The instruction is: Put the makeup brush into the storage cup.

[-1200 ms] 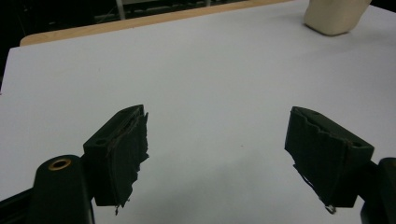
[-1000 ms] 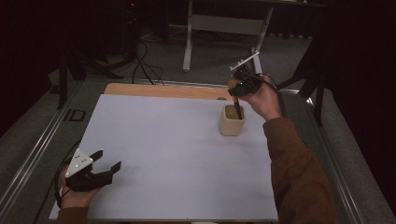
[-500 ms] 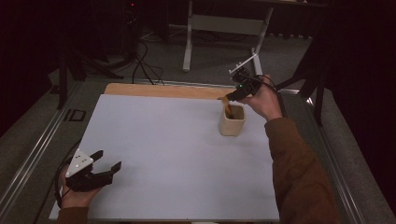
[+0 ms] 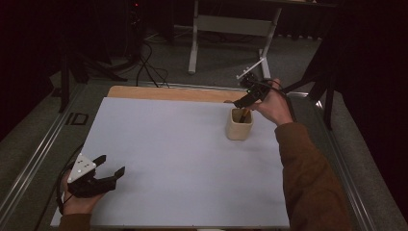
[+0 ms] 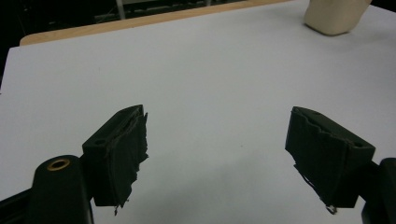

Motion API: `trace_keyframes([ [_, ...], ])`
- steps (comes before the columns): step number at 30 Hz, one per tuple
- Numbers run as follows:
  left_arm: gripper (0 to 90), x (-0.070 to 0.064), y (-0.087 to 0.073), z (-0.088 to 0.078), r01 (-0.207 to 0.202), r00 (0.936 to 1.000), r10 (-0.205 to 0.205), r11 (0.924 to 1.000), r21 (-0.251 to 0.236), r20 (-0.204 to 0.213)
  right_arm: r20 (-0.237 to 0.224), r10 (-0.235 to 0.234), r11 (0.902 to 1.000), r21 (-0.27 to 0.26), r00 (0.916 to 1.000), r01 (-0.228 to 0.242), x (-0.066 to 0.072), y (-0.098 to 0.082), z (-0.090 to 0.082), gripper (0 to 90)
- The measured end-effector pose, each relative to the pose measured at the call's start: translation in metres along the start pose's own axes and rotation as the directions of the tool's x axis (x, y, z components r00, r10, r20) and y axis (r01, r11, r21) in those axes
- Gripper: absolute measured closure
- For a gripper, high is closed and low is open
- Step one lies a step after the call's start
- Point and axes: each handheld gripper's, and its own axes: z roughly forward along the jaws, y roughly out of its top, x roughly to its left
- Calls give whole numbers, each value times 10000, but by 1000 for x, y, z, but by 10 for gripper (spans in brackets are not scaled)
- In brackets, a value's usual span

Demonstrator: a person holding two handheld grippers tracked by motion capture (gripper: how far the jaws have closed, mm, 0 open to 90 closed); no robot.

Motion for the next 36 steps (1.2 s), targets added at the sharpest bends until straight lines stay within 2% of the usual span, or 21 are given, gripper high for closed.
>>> trace_keyframes([
  [4, 208, 0, 0, 0, 2, 10000, -2, 10000, -2, -3, 86, 53, 10000, 63, 9999, -53, -2, -3, 0, 276],
  [11, 208, 0, 0, 0, 2, 10000, -2, 10000, 1, -9, 135, 144, 9998, -144, 9998, -142, -5, -7, -5, 275],
  [22, 207, 0, 0, 0, 0, 10000, 0, 10000, 0, -12, 341, 69, 9995, -318, 9994, -58, -9, -19, -10, 258],
  [26, 207, 0, 0, 0, 5, 10000, -5, 10000, -15, -10, 341, 159, 9979, -630, 9993, -137, -9, -22, -16, 246],
  [36, 207, 0, 0, 0, -4, 10000, 4, 10000, -12, -10, 361, 352, 9946, -989, 9987, -315, -10, -35, -22, 228],
])
